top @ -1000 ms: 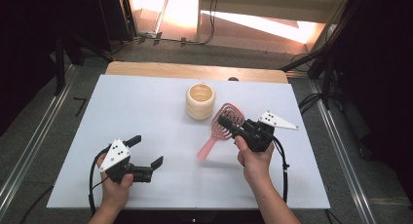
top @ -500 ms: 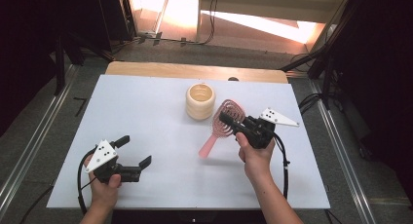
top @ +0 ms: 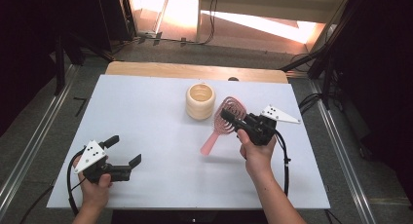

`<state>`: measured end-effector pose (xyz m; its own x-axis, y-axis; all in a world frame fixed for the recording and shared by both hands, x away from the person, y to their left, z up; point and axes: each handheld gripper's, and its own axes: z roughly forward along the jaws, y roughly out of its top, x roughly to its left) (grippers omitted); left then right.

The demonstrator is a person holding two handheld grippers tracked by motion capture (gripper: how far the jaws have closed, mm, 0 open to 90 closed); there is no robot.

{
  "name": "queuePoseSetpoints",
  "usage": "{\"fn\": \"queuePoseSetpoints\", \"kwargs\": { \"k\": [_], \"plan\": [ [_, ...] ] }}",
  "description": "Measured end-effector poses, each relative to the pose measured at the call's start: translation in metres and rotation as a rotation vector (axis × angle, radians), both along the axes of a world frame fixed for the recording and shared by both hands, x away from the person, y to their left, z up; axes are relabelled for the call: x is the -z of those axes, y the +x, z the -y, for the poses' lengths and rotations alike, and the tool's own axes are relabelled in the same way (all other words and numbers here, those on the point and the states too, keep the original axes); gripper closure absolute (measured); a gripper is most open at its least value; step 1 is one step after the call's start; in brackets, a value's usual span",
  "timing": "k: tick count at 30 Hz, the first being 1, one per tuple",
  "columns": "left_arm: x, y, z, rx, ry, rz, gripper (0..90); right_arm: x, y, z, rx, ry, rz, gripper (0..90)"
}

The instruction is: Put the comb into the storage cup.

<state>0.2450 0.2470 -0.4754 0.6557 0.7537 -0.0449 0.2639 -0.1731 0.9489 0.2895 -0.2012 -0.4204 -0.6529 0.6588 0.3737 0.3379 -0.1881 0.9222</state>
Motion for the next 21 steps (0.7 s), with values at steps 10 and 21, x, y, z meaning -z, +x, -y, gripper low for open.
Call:
{"fn": "queuePoseSetpoints", "kwargs": {
  "k": [10, 21],
  "plan": [
    [0.001, 0.0, -0.015, -0.022, -0.011, 0.003, 0.0, -0.004, 0.005, 0.001, 0.007, -0.002, 0.011, 63.0],
    [0.003, 0.001, -0.019, -0.029, -0.006, 0.008, 0.0, -0.013, 0.012, -0.001, 0.013, 0.0, 0.025, 63.0]
  ]
}}
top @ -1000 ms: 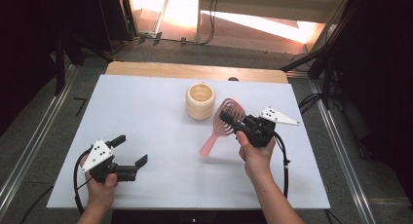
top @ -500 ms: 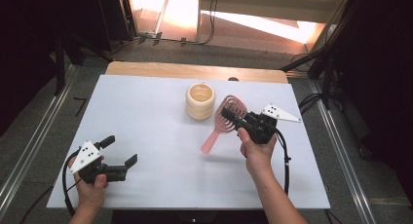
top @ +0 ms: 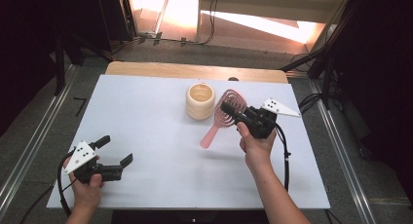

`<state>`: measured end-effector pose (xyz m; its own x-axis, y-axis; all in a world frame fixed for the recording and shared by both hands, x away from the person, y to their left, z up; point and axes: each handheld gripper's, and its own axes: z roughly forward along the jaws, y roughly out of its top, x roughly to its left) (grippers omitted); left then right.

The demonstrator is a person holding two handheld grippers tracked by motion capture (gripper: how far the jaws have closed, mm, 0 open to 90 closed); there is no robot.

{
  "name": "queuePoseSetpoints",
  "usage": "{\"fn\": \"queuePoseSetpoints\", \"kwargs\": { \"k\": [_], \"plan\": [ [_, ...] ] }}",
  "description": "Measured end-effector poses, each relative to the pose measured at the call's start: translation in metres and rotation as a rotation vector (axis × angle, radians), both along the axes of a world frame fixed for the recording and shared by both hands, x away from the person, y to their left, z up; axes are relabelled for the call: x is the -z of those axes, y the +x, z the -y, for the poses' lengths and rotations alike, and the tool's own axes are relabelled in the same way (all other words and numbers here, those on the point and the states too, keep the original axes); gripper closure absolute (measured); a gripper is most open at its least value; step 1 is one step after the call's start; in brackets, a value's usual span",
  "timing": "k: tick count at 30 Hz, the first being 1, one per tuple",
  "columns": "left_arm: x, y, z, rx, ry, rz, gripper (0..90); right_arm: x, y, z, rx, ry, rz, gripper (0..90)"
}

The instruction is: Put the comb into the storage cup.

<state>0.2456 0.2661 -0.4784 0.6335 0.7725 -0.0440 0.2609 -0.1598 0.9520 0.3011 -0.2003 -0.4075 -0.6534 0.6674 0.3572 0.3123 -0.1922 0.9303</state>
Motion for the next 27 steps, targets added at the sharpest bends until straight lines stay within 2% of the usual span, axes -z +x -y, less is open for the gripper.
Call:
{"fn": "queuePoseSetpoints", "kwargs": {
  "k": [9, 27],
  "plan": [
    [0.001, -0.001, -0.001, -0.014, -0.009, -0.001, 0.0, -0.006, 0.007, -0.002, 0.003, 0.003, 0.018, 63.0],
    [0.002, -0.001, -0.001, -0.01, -0.016, 0.0, 0.0, -0.019, 0.02, -0.005, 0.008, 0.01, 0.039, 63.0]
  ]
}}
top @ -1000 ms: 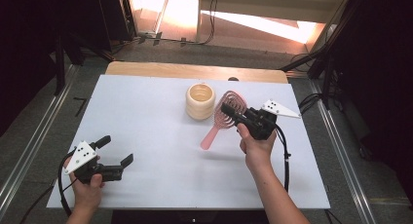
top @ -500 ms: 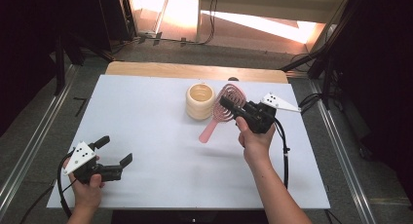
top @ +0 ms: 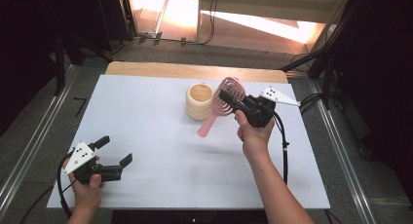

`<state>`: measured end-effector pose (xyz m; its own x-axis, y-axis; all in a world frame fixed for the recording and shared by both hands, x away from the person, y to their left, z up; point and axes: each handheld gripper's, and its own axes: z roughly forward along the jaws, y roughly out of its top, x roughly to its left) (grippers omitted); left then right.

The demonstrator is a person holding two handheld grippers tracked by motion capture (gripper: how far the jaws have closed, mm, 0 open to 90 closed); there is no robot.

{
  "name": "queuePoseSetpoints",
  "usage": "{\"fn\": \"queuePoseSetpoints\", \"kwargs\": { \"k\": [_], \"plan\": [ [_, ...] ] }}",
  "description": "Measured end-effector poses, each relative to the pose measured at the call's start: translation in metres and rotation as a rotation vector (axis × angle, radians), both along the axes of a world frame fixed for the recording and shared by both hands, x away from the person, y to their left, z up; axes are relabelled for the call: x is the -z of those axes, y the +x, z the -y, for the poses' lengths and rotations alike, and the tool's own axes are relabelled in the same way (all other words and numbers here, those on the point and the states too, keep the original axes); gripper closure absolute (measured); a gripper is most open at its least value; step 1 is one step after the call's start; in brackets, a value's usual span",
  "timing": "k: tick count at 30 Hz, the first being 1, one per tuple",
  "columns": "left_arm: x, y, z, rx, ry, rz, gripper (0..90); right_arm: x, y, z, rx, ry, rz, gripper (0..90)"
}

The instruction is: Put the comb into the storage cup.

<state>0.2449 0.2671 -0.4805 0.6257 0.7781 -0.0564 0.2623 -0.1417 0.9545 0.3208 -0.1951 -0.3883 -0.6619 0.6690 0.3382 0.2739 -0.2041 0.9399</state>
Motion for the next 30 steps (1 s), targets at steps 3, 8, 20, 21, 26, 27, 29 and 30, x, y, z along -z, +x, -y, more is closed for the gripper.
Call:
{"fn": "queuePoseSetpoints", "kwargs": {
  "k": [3, 8, 20, 21, 26, 27, 29, 30],
  "plan": [
    [0.0, 0.0, 0.0, -0.001, 0.001, -0.001, 0.0, 0.0, 0.002, 0.0, 0.003, 0.0, -0.003, 63.0],
    [0.0, 0.0, -0.001, -0.002, 0.003, -0.002, 0.0, -0.002, 0.005, -0.001, 0.008, -0.001, -0.002, 63.0],
    [0.0, 0.0, -0.001, -0.002, -0.004, -0.002, 0.0, -0.009, 0.013, 0.002, 0.023, 0.005, 0.01, 63.0],
    [0.0, 0.0, -0.001, -0.002, -0.005, -0.002, 0.0, -0.01, 0.013, 0.002, 0.025, 0.007, 0.01, 63.0],
    [0.0, 0.0, -0.001, -0.002, -0.006, -0.003, 0.0, -0.013, 0.017, 0.003, 0.03, 0.008, 0.018, 63.0],
    [0.0, 0.0, -0.001, -0.001, -0.005, -0.002, 0.0, -0.014, 0.017, 0.003, 0.031, 0.009, 0.018, 63.0],
    [0.0, 0.0, -0.001, -0.001, -0.006, -0.002, 0.0, -0.016, 0.019, 0.003, 0.031, 0.006, 0.022, 63.0],
    [0.0, 0.0, -0.001, 0.0, -0.007, -0.001, 0.0, -0.016, 0.02, 0.003, 0.031, 0.009, 0.022, 63.0]
  ]
}}
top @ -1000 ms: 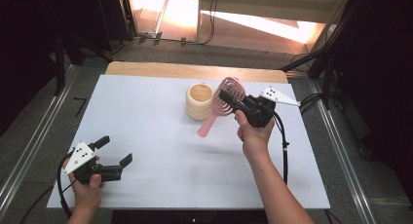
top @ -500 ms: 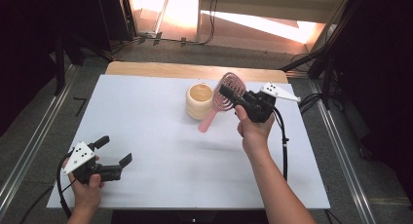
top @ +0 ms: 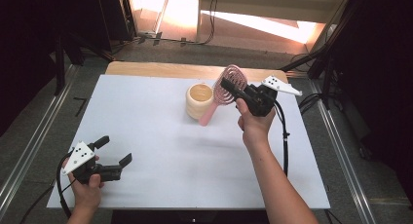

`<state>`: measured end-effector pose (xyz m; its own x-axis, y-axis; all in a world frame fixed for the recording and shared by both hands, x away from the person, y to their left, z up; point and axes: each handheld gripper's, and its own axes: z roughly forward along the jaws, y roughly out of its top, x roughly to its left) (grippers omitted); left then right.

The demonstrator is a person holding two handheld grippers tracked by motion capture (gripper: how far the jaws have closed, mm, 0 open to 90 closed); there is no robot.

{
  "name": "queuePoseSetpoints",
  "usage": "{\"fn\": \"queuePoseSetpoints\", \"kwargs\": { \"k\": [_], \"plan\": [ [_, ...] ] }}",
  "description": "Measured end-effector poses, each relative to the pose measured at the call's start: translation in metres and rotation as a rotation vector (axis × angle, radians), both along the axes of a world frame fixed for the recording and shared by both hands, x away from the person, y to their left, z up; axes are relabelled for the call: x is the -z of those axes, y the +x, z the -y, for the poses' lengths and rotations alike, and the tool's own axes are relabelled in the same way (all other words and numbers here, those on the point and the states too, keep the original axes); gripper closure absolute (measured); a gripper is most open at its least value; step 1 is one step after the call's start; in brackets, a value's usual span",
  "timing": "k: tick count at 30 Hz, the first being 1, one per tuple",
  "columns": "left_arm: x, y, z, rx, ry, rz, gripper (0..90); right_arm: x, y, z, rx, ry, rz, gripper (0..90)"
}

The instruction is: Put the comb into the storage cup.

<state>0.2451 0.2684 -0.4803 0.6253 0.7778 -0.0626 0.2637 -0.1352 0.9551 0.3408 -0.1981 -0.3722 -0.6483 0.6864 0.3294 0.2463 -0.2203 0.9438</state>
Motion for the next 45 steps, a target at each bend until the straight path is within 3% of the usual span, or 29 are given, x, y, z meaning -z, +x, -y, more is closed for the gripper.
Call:
{"fn": "queuePoseSetpoints", "kwargs": {
  "k": [30, 45],
  "plan": [
    [0.0, 0.0, 0.0, 0.008, -0.001, 0.0, 0.0, -0.01, 0.025, 0.002, 0.032, -0.001, 0.003, 63.0],
    [0.0, 0.0, 0.0, 0.009, -0.001, 0.0, 0.0, -0.022, 0.034, 0.005, 0.047, 0.016, 0.018, 63.0]
  ]
}}
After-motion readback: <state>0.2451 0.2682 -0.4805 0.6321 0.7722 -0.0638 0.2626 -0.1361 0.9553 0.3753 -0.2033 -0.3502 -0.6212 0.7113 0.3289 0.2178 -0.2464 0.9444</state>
